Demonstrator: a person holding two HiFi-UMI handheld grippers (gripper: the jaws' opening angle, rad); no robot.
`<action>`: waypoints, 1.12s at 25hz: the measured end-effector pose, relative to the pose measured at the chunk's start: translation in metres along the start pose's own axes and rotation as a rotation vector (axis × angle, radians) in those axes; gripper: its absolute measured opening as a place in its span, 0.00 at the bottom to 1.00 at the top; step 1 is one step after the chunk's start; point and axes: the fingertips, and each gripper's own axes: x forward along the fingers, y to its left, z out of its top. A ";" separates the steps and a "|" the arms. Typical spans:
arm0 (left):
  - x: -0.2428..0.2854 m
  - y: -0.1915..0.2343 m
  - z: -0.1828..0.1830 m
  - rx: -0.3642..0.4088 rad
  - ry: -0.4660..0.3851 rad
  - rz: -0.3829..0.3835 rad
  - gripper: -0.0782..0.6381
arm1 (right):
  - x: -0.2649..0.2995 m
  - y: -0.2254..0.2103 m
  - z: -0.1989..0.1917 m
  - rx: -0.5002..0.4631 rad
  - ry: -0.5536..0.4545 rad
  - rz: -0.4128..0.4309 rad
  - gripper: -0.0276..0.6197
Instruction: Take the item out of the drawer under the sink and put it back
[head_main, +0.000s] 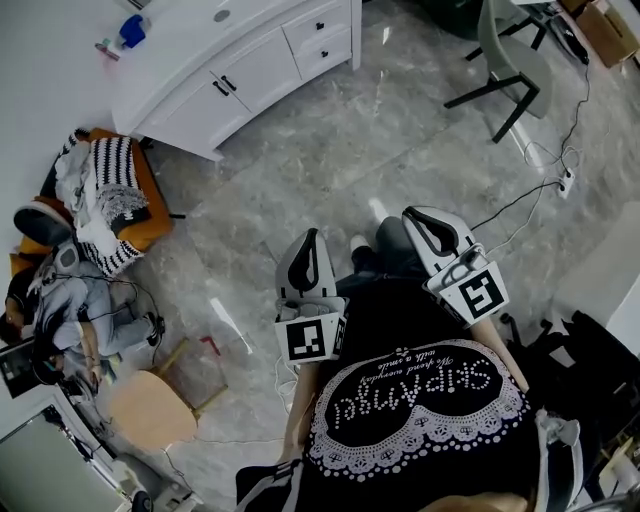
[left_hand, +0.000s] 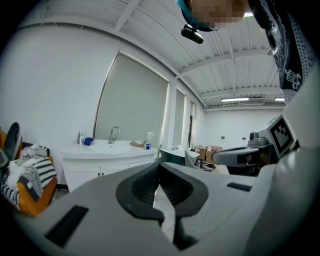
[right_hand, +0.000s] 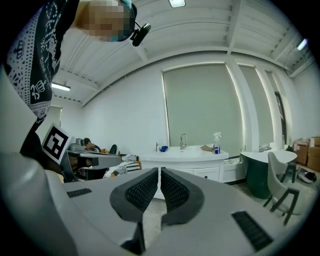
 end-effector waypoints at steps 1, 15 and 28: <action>0.001 -0.003 -0.002 -0.001 0.014 -0.009 0.12 | -0.001 0.000 -0.001 0.006 0.009 0.004 0.09; 0.059 0.000 -0.014 -0.108 0.110 0.030 0.12 | 0.036 -0.063 -0.003 0.053 0.087 0.012 0.09; 0.174 0.004 0.027 -0.071 0.046 0.081 0.12 | 0.096 -0.175 0.027 -0.006 0.047 0.044 0.09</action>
